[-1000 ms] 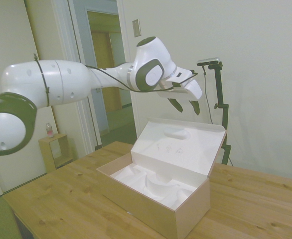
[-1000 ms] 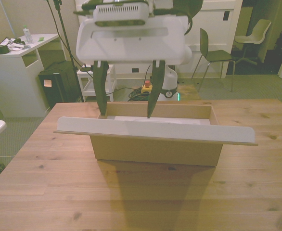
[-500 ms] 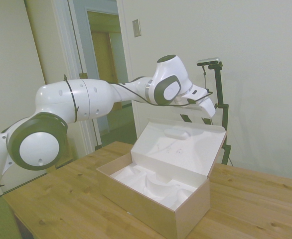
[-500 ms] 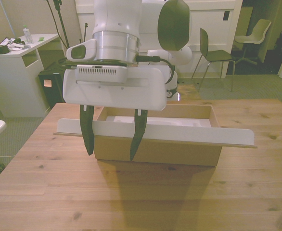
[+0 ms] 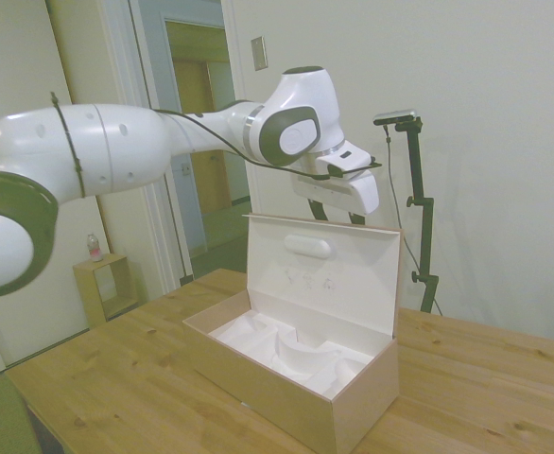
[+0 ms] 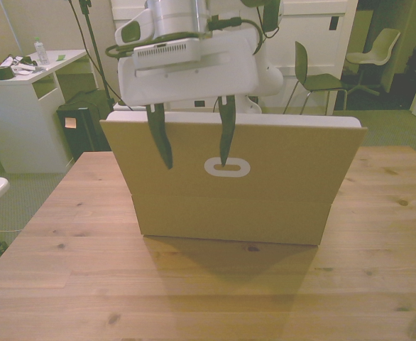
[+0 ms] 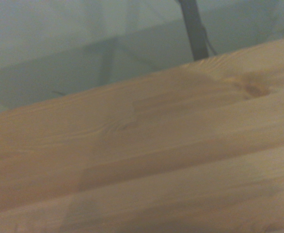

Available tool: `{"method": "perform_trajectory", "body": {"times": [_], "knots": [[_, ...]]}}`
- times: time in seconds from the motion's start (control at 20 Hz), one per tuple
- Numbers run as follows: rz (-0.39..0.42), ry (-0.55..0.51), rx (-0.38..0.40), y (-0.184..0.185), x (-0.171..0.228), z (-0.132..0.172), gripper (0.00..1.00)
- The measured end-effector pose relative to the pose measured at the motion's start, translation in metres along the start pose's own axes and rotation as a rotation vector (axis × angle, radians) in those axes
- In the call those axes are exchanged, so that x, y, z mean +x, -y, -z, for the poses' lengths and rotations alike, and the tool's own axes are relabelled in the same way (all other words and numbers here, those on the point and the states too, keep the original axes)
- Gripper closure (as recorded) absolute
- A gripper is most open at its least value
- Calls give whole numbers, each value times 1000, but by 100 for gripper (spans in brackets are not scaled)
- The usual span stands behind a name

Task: Close the box

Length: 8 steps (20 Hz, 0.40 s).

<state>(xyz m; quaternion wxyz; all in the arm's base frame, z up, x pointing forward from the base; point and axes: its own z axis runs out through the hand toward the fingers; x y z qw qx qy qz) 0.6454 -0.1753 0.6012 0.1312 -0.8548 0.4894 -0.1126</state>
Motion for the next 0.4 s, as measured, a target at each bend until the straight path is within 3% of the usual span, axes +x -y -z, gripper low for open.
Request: {"method": "perform_trajectory", "body": {"times": [0.4], "knots": [[17,68,-3,-39,-77,3,0]]}}
